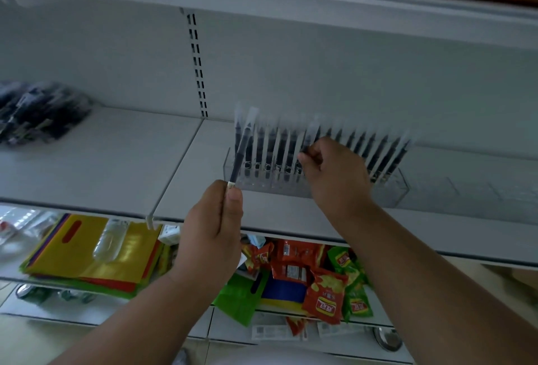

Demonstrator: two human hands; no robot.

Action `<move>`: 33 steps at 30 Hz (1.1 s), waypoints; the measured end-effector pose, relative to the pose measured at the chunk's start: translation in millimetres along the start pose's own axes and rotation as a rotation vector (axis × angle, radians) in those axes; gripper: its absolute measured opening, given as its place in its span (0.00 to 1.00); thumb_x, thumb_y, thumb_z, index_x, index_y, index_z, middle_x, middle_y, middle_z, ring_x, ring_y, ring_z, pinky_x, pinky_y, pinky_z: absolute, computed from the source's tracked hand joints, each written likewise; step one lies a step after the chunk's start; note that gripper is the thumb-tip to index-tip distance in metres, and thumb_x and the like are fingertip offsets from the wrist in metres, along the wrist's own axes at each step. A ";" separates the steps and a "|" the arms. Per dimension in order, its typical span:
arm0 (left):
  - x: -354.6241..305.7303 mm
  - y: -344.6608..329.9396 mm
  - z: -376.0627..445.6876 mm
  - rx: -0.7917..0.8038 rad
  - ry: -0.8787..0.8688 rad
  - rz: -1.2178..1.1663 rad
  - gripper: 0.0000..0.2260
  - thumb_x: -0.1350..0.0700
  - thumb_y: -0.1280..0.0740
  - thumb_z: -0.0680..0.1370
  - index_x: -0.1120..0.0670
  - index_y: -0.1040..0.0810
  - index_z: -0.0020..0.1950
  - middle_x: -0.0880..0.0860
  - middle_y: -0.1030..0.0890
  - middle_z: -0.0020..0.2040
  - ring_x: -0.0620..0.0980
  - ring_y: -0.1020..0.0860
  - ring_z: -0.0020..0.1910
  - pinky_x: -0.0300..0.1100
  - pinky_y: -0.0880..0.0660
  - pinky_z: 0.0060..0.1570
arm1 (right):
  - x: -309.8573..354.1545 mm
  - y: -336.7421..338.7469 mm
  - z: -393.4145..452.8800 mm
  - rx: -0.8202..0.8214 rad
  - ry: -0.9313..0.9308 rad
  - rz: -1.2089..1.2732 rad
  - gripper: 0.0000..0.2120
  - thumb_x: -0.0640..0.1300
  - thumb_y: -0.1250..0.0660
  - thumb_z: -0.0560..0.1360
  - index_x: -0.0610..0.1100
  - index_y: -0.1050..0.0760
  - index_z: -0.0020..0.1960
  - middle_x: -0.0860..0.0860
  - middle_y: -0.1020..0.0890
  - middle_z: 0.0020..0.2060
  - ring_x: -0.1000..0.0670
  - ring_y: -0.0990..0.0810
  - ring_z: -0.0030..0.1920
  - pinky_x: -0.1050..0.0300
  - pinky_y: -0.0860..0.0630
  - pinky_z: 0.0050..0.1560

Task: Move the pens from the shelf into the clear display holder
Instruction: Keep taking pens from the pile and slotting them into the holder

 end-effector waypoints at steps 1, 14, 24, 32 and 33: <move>0.7 -0.7 0.0 0.003 0.003 0.009 0.16 0.37 0.49 0.79 0.44 0.35 0.37 0.46 0.31 0.30 0.43 0.35 0.28 0.48 0.35 0.27 | -0.4 0.1 -1.4 -0.007 -0.013 0.007 0.13 0.55 0.35 0.79 0.47 0.27 0.43 0.54 0.22 0.36 0.53 0.23 0.36 0.58 0.27 0.36; -23.1 -39.7 22.0 0.260 -0.220 0.214 0.15 0.37 0.52 0.81 0.43 0.36 0.40 0.47 0.31 0.29 0.45 0.29 0.31 0.40 0.36 0.27 | 17.5 42.6 -9.1 0.235 -0.181 0.927 0.09 0.43 0.35 0.80 0.42 0.21 0.43 0.45 0.16 0.37 0.51 0.26 0.29 0.59 0.32 0.29; -15.5 -38.0 44.9 0.154 -0.399 0.533 0.09 0.49 0.43 0.79 0.51 0.25 0.50 0.45 0.26 0.42 0.45 0.28 0.40 0.41 0.31 0.40 | -2.6 60.2 1.7 -0.015 -0.155 0.793 0.08 0.44 0.35 0.80 0.44 0.20 0.55 0.55 0.19 0.37 0.56 0.20 0.38 0.57 0.27 0.40; 7.0 -39.1 39.9 0.144 -0.486 0.716 0.19 0.51 0.40 0.77 0.54 0.22 0.65 0.52 0.22 0.61 0.53 0.29 0.62 0.46 0.35 0.64 | 3.3 62.0 6.6 -0.215 0.080 0.330 0.03 0.41 0.32 0.77 0.44 0.26 0.49 0.54 0.18 0.45 0.57 0.21 0.45 0.64 0.24 0.46; 8.1 -38.2 40.2 0.139 -0.493 0.709 0.19 0.51 0.40 0.77 0.54 0.22 0.65 0.51 0.22 0.61 0.53 0.29 0.61 0.45 0.36 0.63 | 4.2 59.4 6.8 -0.204 0.099 0.275 0.03 0.41 0.33 0.78 0.43 0.26 0.49 0.50 0.18 0.46 0.54 0.21 0.45 0.58 0.22 0.47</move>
Point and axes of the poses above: each hand's wrist, its own z-axis towards the middle knuckle, its own y-axis out of the back of the hand, x = y × z, the point moved 3 cm from there along z, towards the middle knuckle
